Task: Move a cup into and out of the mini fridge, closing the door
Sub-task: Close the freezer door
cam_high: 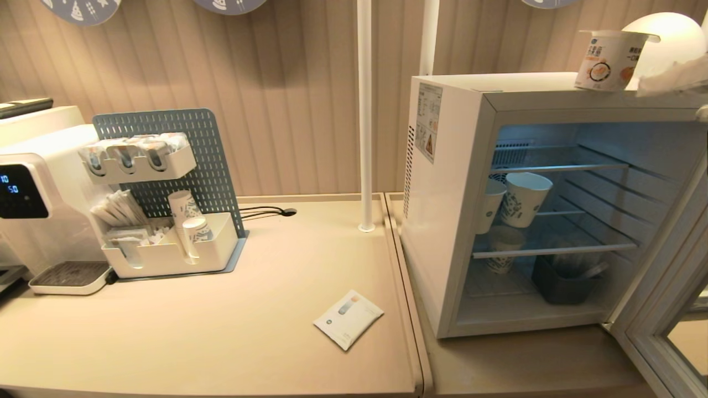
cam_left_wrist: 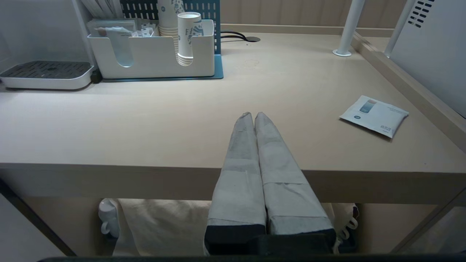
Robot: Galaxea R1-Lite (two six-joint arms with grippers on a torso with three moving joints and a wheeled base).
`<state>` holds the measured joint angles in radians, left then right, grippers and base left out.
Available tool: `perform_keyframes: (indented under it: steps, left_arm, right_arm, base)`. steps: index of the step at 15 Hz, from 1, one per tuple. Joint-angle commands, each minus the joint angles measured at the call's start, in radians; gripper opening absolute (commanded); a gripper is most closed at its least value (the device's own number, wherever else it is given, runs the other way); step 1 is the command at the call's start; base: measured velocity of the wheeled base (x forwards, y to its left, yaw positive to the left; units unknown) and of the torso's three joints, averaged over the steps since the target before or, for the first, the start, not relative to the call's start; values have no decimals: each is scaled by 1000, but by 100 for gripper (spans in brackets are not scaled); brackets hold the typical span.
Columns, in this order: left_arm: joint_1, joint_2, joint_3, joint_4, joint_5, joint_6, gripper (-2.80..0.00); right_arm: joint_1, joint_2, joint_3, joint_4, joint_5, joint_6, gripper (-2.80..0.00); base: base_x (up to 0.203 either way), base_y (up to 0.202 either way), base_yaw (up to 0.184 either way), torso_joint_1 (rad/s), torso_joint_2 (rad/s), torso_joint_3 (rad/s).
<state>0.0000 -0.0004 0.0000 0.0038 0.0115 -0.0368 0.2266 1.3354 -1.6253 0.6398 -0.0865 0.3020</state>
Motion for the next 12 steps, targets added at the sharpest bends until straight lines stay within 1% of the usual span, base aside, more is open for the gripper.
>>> perform_keyframes:
  steps: [1,5,7,8,9,10,12]
  left_arm:
    - [0,0,2,1,1,-1,-280]
    - [0,0,2,1,1,0,-280]
    - [0,0,2,1,1,0,-280]
    - [0,0,2,1,1,0,-280]
    - [0,0,2,1,1,0,-280]
    - [0,0,2,1,1,0,-280]
    - [0,0,2,1,1,0,-280]
  right_arm:
    - [2,-148,56,22,30,-2,-280]
    - [10,-421,181,110,58,0,-280]
    - [6,-549,216,219,58,10,-280]
    - [-13,-610,224,290,58,24,-280]
    - [-50,-669,235,345,61,33,-280]
    - [-93,-725,251,370,67,34,-280]
    - [-204,-852,282,373,125,-3,-280]
  base:
    - [0,0,0,0,0,0]
    - [0,0,0,0,0,0]
    - [0,0,0,0,0,0]
    - [0,0,0,0,0,0]
    - [0,0,0,0,0,0]
    - [0,0,0,0,0,0]
    - [0,0,0,0,0,0]
